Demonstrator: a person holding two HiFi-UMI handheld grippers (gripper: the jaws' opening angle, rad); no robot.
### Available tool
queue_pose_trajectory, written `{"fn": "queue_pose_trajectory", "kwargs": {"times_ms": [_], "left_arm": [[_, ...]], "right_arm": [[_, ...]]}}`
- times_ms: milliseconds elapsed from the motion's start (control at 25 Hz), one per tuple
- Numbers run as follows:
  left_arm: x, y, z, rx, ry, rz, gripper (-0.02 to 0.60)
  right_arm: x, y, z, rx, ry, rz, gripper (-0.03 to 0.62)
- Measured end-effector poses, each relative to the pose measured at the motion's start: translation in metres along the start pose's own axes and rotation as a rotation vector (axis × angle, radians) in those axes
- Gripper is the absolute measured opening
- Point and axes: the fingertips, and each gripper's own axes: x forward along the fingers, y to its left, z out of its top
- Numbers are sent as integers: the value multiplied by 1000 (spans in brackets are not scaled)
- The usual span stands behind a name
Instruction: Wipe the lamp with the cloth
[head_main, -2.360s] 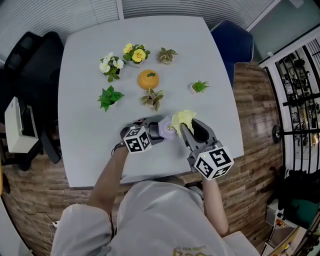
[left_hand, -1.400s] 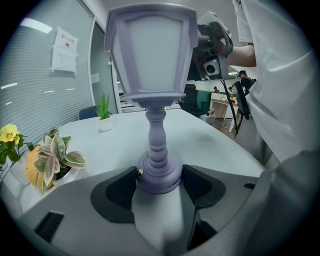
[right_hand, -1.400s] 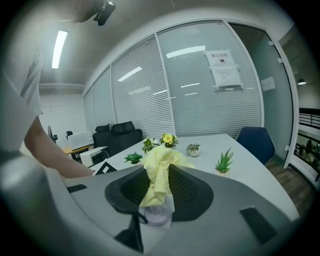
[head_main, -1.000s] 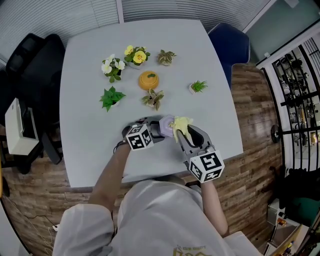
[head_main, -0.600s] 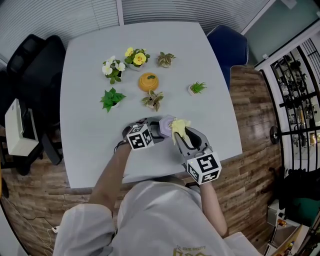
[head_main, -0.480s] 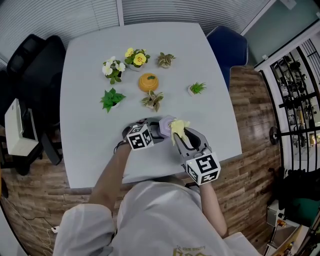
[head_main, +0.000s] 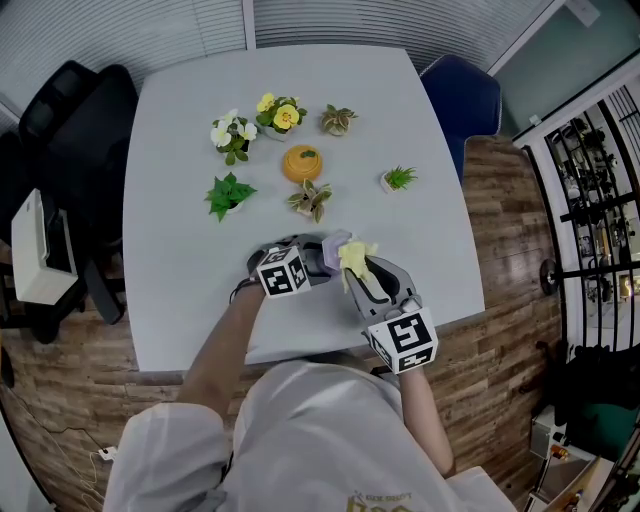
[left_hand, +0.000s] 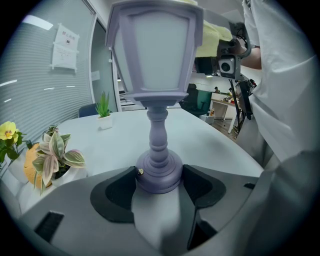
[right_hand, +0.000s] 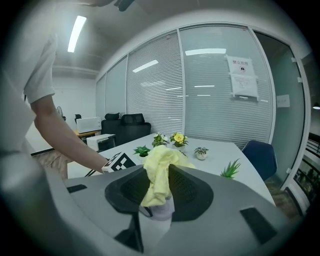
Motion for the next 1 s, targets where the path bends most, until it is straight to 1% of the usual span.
{"fn": "queue_pose_trajectory", "kwargs": {"times_ms": [440,560,1000], "left_arm": [[1,0,0,-4,4,-4,304],[1,0,0,-5,5,-3,304],[1,-1,-1,-5,7,-4,304]], "right_arm": [[4,9,7,-78,-10,32,126],[6,15,11,-96,-5,54,126],[15,24,15,-205,4,84,126]]}}
